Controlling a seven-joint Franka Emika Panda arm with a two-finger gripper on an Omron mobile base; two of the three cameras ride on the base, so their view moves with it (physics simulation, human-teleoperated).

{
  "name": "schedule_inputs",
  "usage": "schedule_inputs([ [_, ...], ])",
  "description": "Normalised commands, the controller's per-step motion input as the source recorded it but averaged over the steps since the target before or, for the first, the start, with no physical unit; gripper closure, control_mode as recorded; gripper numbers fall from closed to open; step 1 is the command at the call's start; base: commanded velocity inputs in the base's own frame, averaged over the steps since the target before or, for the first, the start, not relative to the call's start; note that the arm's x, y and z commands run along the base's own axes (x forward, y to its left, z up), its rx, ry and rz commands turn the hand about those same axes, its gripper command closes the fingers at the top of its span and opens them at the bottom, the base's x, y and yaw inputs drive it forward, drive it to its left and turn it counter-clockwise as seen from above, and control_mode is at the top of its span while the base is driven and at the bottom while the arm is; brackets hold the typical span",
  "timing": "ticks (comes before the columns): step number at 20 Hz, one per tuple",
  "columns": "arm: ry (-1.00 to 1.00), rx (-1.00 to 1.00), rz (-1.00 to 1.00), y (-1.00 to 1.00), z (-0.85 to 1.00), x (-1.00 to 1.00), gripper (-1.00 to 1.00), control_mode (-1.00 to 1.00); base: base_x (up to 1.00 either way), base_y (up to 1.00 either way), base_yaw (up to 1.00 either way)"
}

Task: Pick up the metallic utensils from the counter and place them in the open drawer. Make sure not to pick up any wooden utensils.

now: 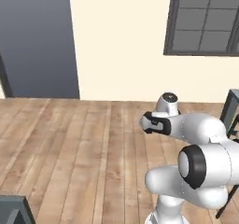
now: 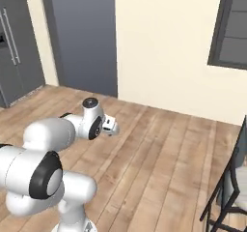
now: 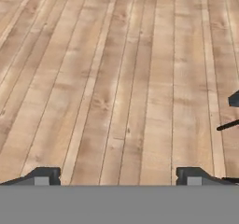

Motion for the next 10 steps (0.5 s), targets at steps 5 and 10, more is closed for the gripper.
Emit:
schedule_inputs([
  [5, 0.00, 0.00, 0.00, 0.00, 0.00, 0.00, -1.00, 1.00, 0.16, 0.05, -0.78],
  [10, 0.00, 0.00, 0.00, 0.00, 0.00, 0.00, -1.00, 1.00, 0.44, 0.08, -0.51],
])
